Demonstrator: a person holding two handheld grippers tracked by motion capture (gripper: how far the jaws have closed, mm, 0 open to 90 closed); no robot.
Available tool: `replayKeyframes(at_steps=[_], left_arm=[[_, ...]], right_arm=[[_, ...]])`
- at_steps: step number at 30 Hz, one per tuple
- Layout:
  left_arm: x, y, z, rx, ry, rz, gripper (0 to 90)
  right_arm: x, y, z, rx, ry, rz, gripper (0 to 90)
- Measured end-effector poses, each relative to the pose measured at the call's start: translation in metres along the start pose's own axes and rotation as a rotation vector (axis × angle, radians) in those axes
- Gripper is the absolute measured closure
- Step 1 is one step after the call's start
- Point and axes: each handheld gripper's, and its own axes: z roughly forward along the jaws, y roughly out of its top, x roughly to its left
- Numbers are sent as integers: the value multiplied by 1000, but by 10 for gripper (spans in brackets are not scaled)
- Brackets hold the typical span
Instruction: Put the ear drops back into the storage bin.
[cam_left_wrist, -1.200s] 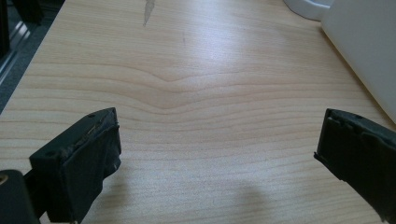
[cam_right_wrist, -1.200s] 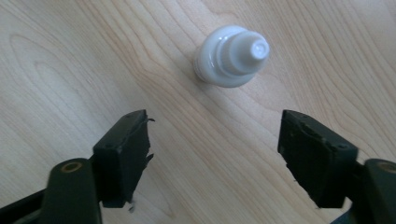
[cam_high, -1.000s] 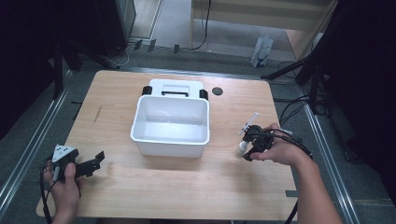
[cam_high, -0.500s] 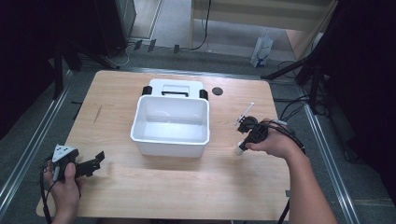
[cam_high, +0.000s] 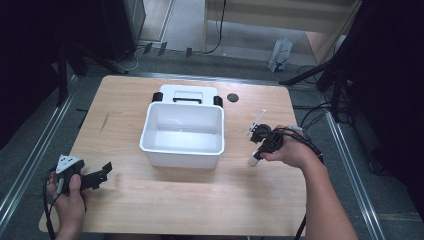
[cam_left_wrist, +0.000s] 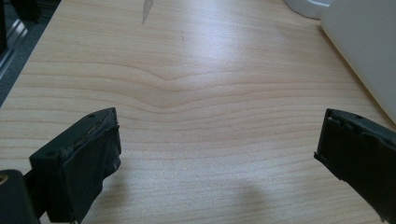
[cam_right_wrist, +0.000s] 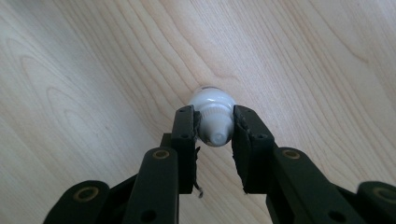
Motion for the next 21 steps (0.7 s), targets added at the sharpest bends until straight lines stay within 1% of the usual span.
replayKeyframes(at_steps=[1,2,3,6,8,10,14,15,16,17,21], left_arm=[[0,0,0,0,0,0,6],[0,0,0,-1,0,0,6],[0,0,0,0,0,0,6],[0,0,0,0,0,0,5],[0,0,0,-3,-2,1,5],[0,0,0,-4,-3,4,6],[0,0,0,-5,-3,2,5],[0,0,0,-5,-3,2,5],[0,0,0,-5,-3,1,6],[0,0,0,-5,-3,1,6],[0,0,0,-6,-5,3,6]], right_arm=[[0,1,-2,-6,-3,-8,718],[1,1,-4,-8,5,-9,718],[2,2,-7,-12,8,-29,718],[3,6,-15,-15,4,-57,718],[5,10,-23,-25,18,-80,718],[8,14,-29,-25,22,-98,718],[11,23,-42,-25,16,-119,718],[11,23,-42,-25,16,-119,718],[13,29,-51,-28,7,-128,718],[13,31,-54,-25,2,-134,718],[14,42,-70,-41,-5,-144,718]])
